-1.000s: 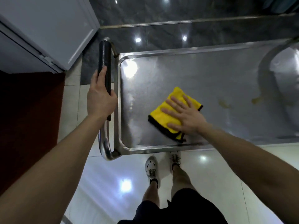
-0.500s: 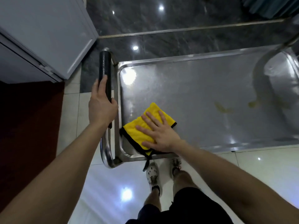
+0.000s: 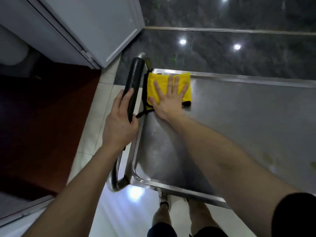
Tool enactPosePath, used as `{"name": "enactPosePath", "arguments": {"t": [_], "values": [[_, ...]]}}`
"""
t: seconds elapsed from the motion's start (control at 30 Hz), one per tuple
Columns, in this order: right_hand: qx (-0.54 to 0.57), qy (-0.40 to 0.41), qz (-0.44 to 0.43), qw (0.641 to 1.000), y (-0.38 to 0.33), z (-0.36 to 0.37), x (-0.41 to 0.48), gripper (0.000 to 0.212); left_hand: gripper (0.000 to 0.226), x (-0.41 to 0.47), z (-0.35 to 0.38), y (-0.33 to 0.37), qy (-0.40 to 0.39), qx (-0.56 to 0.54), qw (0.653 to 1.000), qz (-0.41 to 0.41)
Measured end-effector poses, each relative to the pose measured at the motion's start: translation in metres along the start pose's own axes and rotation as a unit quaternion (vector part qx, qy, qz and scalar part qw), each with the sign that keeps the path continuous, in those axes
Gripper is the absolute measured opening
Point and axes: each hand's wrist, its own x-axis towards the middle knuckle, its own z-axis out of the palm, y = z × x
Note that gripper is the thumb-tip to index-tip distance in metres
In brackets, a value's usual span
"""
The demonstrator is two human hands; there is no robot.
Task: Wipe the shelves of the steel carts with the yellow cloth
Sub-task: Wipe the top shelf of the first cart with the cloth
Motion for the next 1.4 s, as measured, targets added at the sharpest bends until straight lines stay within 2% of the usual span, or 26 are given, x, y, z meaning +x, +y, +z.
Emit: {"name": "enactPosePath", "arguments": {"t": [0.07, 0.2, 0.27, 0.4, 0.47, 0.53, 0.6, 0.67, 0.73, 0.77, 0.83, 0.9, 0.93, 1.03, 1.1, 1.2, 1.4], "values": [[-0.004, -0.011, -0.071, 0.997, -0.009, 0.005, 0.001, 0.075, 0.089, 0.001, 0.0, 0.001, -0.002, 0.012, 1.0, -0.005], [-0.008, -0.004, -0.106, 0.994, 0.04, -0.005, -0.005, 0.073, 0.089, 0.001, -0.002, 0.006, -0.008, 0.022, 1.0, -0.016], [-0.01, 0.002, -0.053, 0.999, 0.091, -0.017, -0.014, 0.073, 0.089, 0.0, -0.005, 0.008, -0.015, 0.021, 1.0, -0.016], [-0.007, 0.012, 0.121, 0.993, 0.208, -0.043, -0.056, 0.074, 0.088, 0.001, -0.008, 0.014, -0.029, 0.054, 0.998, -0.019], [0.007, 0.017, 0.208, 0.978, 0.226, -0.048, -0.079, 0.076, 0.092, 0.002, -0.008, 0.017, -0.031, 0.096, 0.995, -0.023], [0.02, 0.032, 0.247, 0.968, 0.2, -0.039, -0.1, 0.076, 0.094, 0.003, -0.008, 0.018, -0.034, 0.126, 0.991, -0.022], [0.01, 0.033, 0.171, 0.985, 0.152, -0.019, -0.13, 0.076, 0.092, 0.003, -0.008, 0.018, -0.031, 0.145, 0.989, -0.014], [0.004, 0.026, -0.015, 1.0, 0.113, 0.004, -0.17, 0.074, 0.089, 0.002, -0.007, 0.02, -0.015, 0.164, 0.986, 0.002], [0.003, 0.018, -0.19, 0.982, 0.101, 0.017, -0.207, 0.072, 0.083, 0.001, -0.009, 0.022, 0.01, 0.195, 0.98, 0.032], [-0.007, 0.01, -0.242, 0.97, 0.104, 0.02, -0.219, 0.071, 0.078, 0.001, -0.01, 0.024, 0.022, 0.219, 0.974, 0.06], [-0.025, -0.002, -0.277, 0.961, 0.117, 0.017, -0.231, 0.071, 0.062, 0.001, -0.01, 0.025, 0.034, 0.293, 0.943, 0.156], [-0.038, -0.014, -0.255, 0.966, 0.13, 0.01, -0.24, 0.072, 0.053, 0.001, -0.003, 0.03, -0.011, 0.363, 0.892, 0.268], [-0.044, -0.019, -0.234, 0.971, 0.137, 0.008, -0.246, 0.073, 0.053, 0.001, 0.005, 0.038, -0.056, 0.376, 0.877, 0.295], [-0.042, -0.024, -0.168, 0.985, 0.157, -0.001, -0.266, 0.075, 0.057, -0.012, 0.034, 0.084, -0.196, 0.35, 0.881, 0.25], [-0.048, -0.026, -0.121, 0.991, 0.177, -0.008, -0.281, 0.075, 0.065, -0.023, 0.059, 0.117, -0.244, 0.325, 0.886, 0.222], [-0.044, -0.027, -0.046, 0.998, 0.225, -0.019, -0.302, 0.076, 0.087, -0.032, 0.097, 0.161, -0.283, 0.298, 0.888, 0.206], [-0.028, 0.012, 0.087, 0.996, 0.35, -0.043, -0.332, 0.077, 0.152, -0.03, 0.16, 0.242, -0.323, 0.27, 0.896, 0.139]]}}
